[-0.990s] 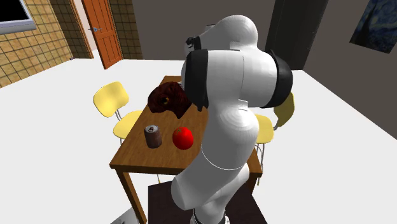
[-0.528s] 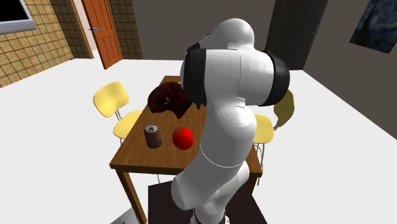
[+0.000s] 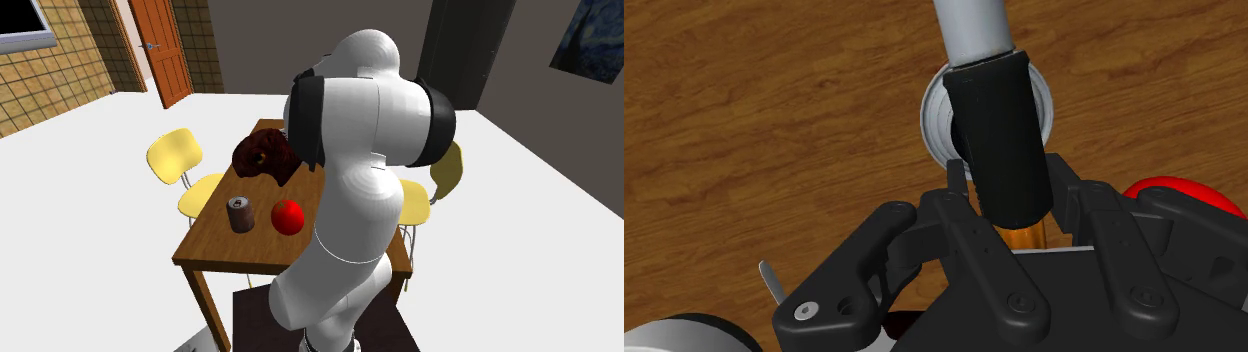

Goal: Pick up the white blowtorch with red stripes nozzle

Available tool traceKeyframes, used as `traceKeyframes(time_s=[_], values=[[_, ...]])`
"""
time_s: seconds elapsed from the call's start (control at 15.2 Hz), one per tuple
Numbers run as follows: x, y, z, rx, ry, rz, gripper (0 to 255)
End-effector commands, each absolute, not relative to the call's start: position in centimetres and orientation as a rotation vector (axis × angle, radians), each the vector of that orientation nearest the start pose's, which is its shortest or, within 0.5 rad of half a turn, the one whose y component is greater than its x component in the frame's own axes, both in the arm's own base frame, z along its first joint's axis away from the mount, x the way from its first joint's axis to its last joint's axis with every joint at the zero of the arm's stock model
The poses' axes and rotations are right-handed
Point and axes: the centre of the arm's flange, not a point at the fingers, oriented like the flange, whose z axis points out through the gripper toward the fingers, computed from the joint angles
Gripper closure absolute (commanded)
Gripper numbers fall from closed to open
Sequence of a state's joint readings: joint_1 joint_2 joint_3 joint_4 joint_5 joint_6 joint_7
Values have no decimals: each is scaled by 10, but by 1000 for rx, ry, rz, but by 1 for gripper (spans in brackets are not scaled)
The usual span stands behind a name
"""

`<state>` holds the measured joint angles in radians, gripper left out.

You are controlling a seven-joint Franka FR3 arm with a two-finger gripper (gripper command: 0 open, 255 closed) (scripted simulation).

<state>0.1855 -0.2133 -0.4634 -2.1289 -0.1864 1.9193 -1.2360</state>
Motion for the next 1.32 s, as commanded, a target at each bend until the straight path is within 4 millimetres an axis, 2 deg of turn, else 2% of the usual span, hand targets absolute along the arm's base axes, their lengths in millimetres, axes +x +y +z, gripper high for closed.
traceKeyframes(time_s=[0.0, 0.13, 1.12, 1.25], values=[[470, -159, 488, -2771, -1574, 107, 255], [470, -159, 488, -2771, -1574, 107, 255], [470, -159, 567, -2771, -1574, 107, 255], [470, -159, 568, -2771, -1574, 107, 255]])
